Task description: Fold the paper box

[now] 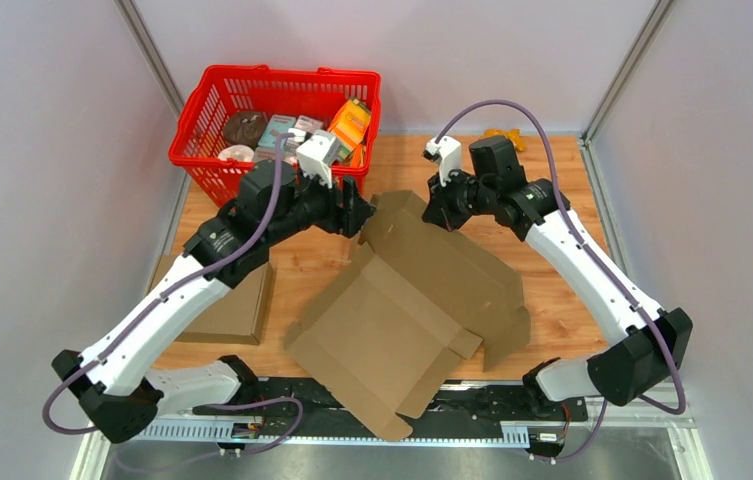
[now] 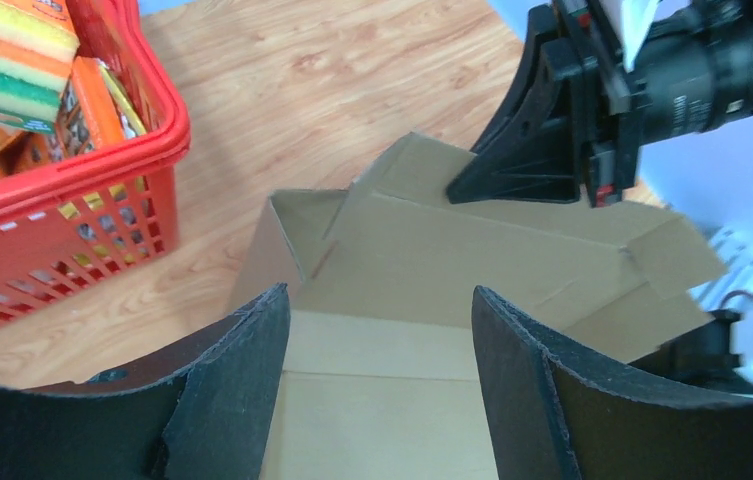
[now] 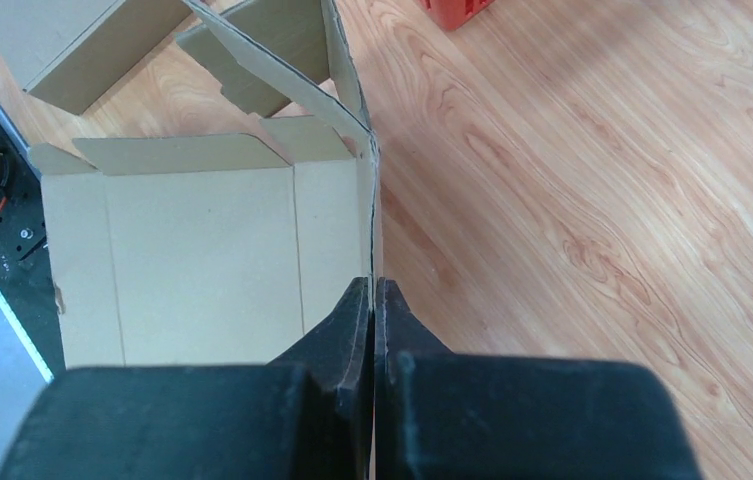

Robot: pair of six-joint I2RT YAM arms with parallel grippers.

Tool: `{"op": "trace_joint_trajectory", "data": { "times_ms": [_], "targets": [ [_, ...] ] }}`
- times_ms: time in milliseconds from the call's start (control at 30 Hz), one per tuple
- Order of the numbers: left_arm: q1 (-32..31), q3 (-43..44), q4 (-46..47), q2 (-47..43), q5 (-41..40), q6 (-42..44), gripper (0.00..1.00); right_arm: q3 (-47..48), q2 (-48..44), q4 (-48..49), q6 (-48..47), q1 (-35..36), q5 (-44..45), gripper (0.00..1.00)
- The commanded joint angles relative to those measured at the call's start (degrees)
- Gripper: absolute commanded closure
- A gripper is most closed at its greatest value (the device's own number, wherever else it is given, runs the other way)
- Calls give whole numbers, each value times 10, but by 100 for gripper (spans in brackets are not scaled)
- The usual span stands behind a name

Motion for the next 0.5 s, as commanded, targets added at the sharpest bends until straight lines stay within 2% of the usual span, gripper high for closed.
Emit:
{"op": "trace_joint_trajectory", "data": {
  "times_ms": [0,133,267,300,400,467],
  "targets": [
    [1,32,4,58,8,124,25,0,5,22,-13,7,-32,100],
    [1,62,9,117,2,157,21,3,8,20,-13,8,-49,100],
    [1,77,32,164,5,143,22,1,11,23,-14,9,-57,100],
    [1,77,40,168,10,138,24,2,11,24,-13,9,-54,100],
    [-6,76,42,179,50,117,46,5,12,27,-5,9,-41,100],
    [-15,62,55,174,54,104,50,6,12,32,0,9,-42,100]
  ]
}}
